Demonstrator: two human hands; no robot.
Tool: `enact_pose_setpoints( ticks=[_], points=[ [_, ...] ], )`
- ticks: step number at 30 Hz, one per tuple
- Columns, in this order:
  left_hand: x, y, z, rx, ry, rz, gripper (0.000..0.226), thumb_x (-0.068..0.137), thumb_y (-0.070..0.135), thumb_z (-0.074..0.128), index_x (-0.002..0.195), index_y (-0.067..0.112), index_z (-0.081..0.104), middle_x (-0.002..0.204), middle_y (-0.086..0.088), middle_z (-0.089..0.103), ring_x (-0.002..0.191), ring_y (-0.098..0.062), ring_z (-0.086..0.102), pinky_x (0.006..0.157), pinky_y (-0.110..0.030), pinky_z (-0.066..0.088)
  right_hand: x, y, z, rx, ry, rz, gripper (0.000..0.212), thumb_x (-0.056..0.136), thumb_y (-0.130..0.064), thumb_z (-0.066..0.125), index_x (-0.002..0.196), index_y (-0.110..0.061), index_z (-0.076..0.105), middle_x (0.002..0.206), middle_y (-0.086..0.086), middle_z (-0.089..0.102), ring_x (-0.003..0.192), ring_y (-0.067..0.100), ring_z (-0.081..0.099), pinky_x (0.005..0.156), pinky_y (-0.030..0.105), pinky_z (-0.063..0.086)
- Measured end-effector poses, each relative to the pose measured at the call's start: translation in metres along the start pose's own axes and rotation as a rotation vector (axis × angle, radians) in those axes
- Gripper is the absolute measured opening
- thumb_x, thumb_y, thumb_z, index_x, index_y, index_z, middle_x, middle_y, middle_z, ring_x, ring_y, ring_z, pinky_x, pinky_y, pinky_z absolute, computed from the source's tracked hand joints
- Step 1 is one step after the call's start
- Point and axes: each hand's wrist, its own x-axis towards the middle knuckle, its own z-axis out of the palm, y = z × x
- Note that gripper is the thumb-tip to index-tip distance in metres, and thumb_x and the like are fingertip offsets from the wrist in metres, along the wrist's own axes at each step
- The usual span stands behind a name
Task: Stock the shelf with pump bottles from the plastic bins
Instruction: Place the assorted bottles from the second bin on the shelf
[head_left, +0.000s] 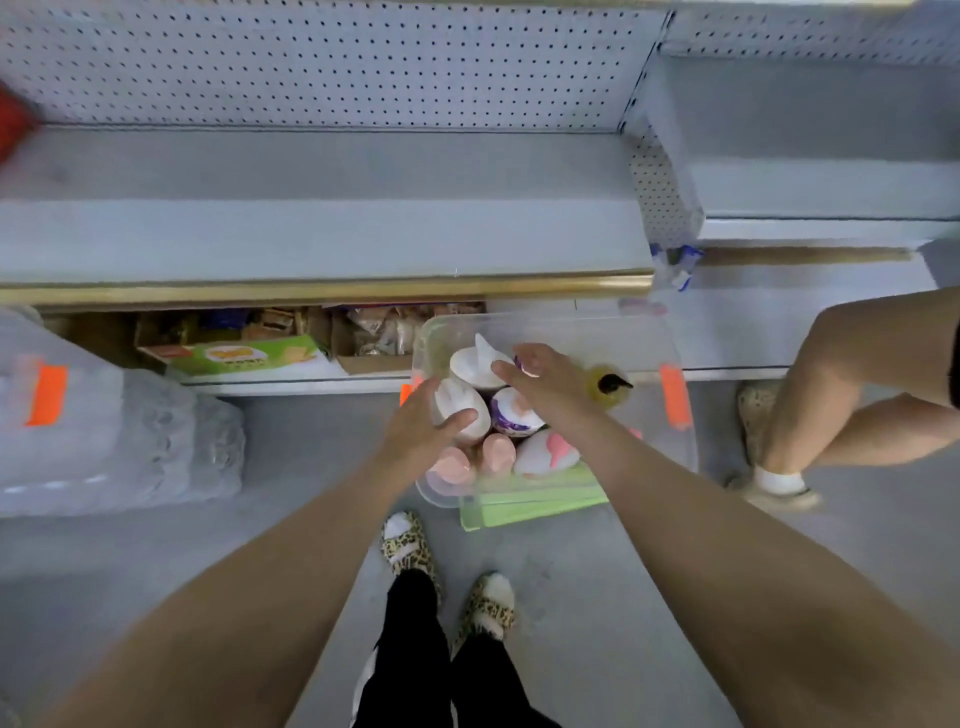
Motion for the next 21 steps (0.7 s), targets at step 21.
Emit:
enact_pose_setpoints(
  ticks=[21],
  points=[
    [0.032, -0.027, 0.026, -0.122, 0.173, 0.088, 0.044, 0.086, 0.026, 0.074, 0.128, 0.019, 0.063, 0.138, 0.004, 0.055, 0.127, -0.013, 0.049, 0.111, -0.030, 0.035, 0.056, 0.009, 0.046, -0.076, 0.046, -0.015, 0.044, 0.087, -0.026, 0.073, 0.128, -0.017, 0.061, 0.099, -0.004, 0.059, 0.096, 0.016, 0.051, 0.079, 0.022, 0.034]
  ],
)
